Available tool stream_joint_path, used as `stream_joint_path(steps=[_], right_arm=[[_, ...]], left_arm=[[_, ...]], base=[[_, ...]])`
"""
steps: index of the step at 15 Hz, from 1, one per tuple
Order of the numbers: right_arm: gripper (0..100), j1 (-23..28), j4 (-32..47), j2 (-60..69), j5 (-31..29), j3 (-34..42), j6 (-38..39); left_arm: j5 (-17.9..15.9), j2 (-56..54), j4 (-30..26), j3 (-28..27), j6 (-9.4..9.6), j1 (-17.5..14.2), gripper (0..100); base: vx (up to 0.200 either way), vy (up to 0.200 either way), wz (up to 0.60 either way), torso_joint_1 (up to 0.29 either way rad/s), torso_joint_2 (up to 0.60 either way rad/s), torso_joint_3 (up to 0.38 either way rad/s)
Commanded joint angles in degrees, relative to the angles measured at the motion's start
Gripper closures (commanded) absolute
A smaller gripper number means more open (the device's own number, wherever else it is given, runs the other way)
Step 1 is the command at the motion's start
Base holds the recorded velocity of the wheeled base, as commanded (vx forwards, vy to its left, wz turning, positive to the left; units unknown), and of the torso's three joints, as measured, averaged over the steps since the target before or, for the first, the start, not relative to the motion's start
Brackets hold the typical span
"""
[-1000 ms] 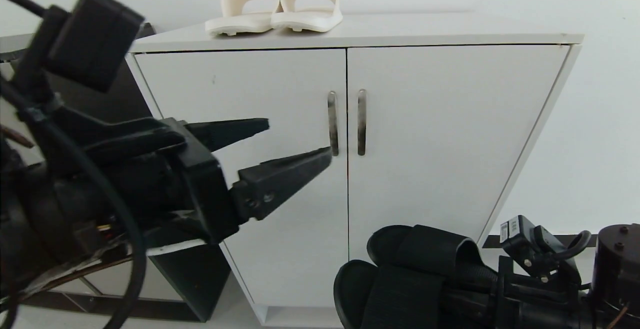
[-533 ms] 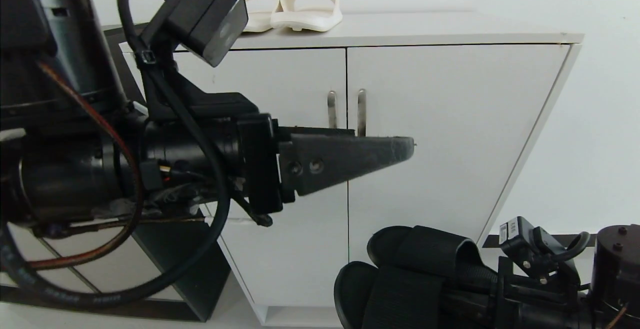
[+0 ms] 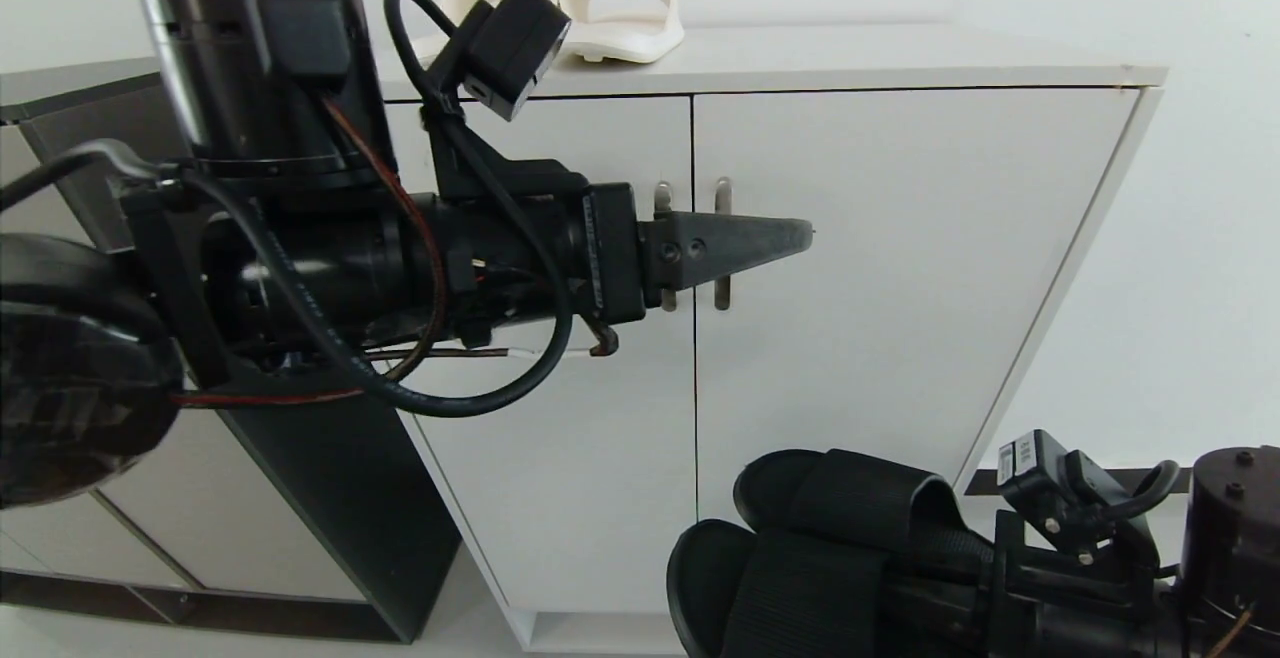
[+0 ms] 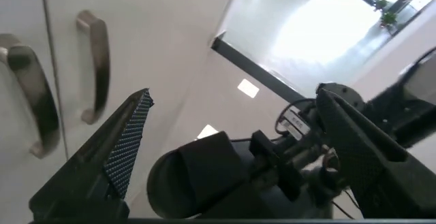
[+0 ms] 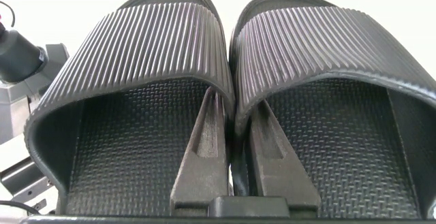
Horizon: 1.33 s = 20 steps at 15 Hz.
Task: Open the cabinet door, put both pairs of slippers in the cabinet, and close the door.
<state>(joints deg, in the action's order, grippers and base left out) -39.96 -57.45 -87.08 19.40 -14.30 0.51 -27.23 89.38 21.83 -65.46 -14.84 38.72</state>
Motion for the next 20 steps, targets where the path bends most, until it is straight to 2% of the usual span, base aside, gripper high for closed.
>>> stream_joint_path(steps=[1, 5, 8, 18, 19, 20], right_arm=[[100, -0.03, -0.03, -0.46, 0.03, -0.20, 0.02], [100, -0.03, -0.03, -0.55, 0.03, -0.20, 0.02], [100, -0.03, -0.03, -0.37, 0.03, -0.03, 0.02], [100, 0.06, -0.03, -0.37, 0.03, 0.06, 0.02], [100, -0.03, -0.03, -0.37, 0.03, 0.06, 0.02], [100, 0.06, 0.06, -0.37, 0.03, 0.06, 0.02]], left_arm=[[0.78, 3.34, 0.05, -1.86, 0.25, -0.22, 0], [3.06, 3.69, 0.05, -2.56, 2.71, -1.36, 0], [3.24, 5.54, 0.14, -3.35, 2.79, -2.42, 0], [4.91, 11.43, 3.39, -5.73, 3.32, -2.51, 0], [4.91, 11.34, 3.39, -5.64, 3.32, -2.42, 100], [4.91, 11.17, 3.39, -5.55, 3.41, -2.42, 100]], base=[[0.000, 0.000, 0.00, 0.000, 0.00, 0.000], [0.000, 0.000, 0.00, 0.000, 0.00, 0.000], [0.000, 0.000, 0.00, 0.000, 0.00, 0.000], [0.000, 0.000, 0.00, 0.000, 0.00, 0.000], [0.000, 0.000, 0.00, 0.000, 0.00, 0.000], [0.000, 0.000, 0.00, 0.000, 0.00, 0.000]])
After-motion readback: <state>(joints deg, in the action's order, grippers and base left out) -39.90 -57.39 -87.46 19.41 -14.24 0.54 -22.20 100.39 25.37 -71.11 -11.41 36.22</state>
